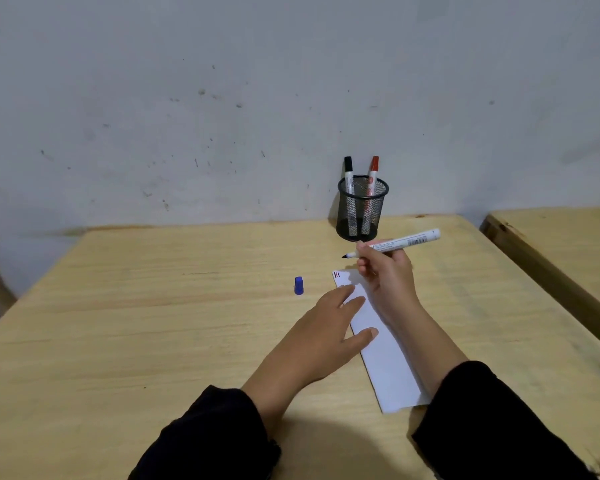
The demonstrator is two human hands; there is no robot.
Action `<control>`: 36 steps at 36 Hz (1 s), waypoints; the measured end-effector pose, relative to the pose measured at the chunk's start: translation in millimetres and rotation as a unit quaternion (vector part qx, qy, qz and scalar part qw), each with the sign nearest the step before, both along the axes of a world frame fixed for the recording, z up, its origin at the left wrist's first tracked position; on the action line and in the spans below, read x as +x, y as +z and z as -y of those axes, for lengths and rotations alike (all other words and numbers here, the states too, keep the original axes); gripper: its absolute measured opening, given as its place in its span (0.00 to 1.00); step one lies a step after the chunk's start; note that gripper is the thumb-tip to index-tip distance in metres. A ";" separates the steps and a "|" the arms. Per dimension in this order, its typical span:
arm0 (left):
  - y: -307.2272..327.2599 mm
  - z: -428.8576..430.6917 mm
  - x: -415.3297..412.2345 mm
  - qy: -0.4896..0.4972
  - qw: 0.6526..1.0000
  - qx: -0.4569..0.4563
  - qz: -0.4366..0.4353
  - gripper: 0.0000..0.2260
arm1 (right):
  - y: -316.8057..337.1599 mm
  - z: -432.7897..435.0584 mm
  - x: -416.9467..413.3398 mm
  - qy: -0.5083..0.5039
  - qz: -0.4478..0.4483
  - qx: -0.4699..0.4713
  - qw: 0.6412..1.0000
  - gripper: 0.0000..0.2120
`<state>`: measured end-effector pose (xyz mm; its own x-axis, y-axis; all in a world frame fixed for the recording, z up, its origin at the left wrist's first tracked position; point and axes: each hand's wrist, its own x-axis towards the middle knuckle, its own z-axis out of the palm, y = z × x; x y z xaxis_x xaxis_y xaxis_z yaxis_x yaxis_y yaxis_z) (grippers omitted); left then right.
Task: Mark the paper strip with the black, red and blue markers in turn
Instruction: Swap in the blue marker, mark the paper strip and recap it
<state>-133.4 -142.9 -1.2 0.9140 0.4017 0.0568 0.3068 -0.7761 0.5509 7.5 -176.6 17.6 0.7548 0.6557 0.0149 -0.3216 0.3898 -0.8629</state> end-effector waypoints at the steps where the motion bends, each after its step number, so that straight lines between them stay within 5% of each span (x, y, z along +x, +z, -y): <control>1: 0.6 0.7 0.2 0.003 1.000 0.000 0.006 0.27 | -0.6 0.3 -1.2 0.002 -0.008 0.000 1.000 0.05; 10: 7.0 -22.1 -4.6 0.130 0.971 0.066 0.191 0.19 | -0.5 3.8 -0.4 -0.014 -0.051 -0.010 0.999 0.04; 19: 1.7 -54.4 -9.4 0.224 0.965 0.063 0.124 0.11 | 0.4 5.5 -4.0 0.000 -0.038 -0.014 0.999 0.04; 23: 7.2 -55.9 -7.1 0.259 0.943 -0.049 0.201 0.04 | 0.5 3.9 -3.9 0.001 -0.032 -0.016 0.999 0.03; 27: 18.2 -52.6 1.9 0.293 0.824 -0.339 0.347 0.01 | -0.3 2.3 -4.6 0.007 -0.020 -0.009 1.000 0.04; 30: 22.9 -51.2 8.4 0.271 0.764 -0.436 0.391 0.01 | 0.1 3.1 -4.9 0.015 -0.007 0.013 1.000 0.05; 36: 22.6 -39.4 18.5 0.218 0.764 -0.474 0.379 0.02 | -0.3 2.5 -5.3 0.019 0.024 0.051 0.998 0.05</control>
<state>-114.9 -103.5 21.4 0.5302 0.8479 -0.0031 -0.2627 0.1677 0.9502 2.2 -179.0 17.4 0.7266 0.6767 0.1187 -0.2959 0.4642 -0.8348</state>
